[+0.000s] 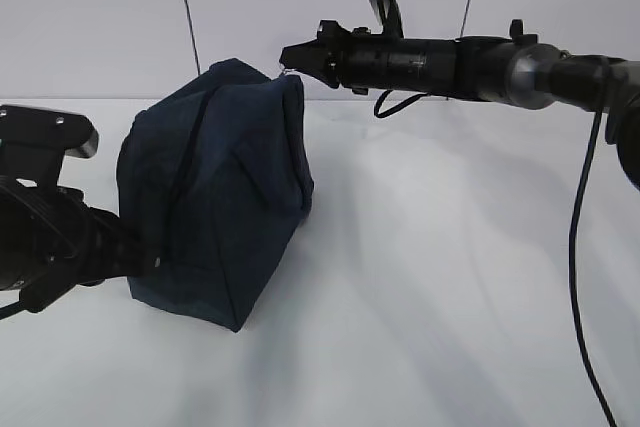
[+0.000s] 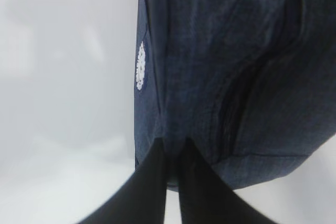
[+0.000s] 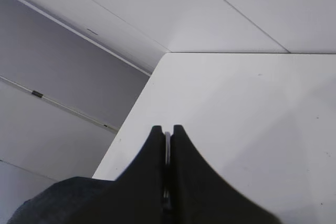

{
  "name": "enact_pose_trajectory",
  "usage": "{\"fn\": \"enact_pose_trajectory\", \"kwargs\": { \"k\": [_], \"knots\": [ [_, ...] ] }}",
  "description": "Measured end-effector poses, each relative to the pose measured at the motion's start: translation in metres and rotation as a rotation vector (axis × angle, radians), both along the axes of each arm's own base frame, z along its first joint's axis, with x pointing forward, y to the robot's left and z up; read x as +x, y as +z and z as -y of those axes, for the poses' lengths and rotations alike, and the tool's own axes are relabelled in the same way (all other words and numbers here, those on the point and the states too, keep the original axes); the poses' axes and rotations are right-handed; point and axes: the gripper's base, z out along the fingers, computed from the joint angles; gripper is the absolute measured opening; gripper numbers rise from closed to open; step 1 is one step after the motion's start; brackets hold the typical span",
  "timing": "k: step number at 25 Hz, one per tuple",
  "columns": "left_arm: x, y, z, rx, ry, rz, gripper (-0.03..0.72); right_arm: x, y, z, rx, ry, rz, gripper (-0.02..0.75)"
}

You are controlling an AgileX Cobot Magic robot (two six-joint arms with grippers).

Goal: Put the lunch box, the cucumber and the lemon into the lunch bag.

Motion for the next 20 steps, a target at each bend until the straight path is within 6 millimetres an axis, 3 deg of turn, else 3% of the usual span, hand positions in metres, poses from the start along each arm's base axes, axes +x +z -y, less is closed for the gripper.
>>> {"fn": "enact_pose_trajectory", "kwargs": {
  "k": [15,17,20],
  "knots": [
    [0.0003,-0.0040,0.0002,0.005,0.005,-0.015,0.026,-0.0007,0.0044,0.0000,0.038,0.033,-0.015,0.020],
    [0.0001,-0.0055,0.0018,-0.004,-0.004,-0.024,0.064,-0.0009,0.0045,-0.0001,0.039,0.035,-0.015,0.020],
    [-0.0007,-0.0105,0.0053,-0.024,-0.030,-0.051,0.210,-0.0007,0.0045,0.0006,0.039,0.034,-0.015,0.020]
  ]
}}
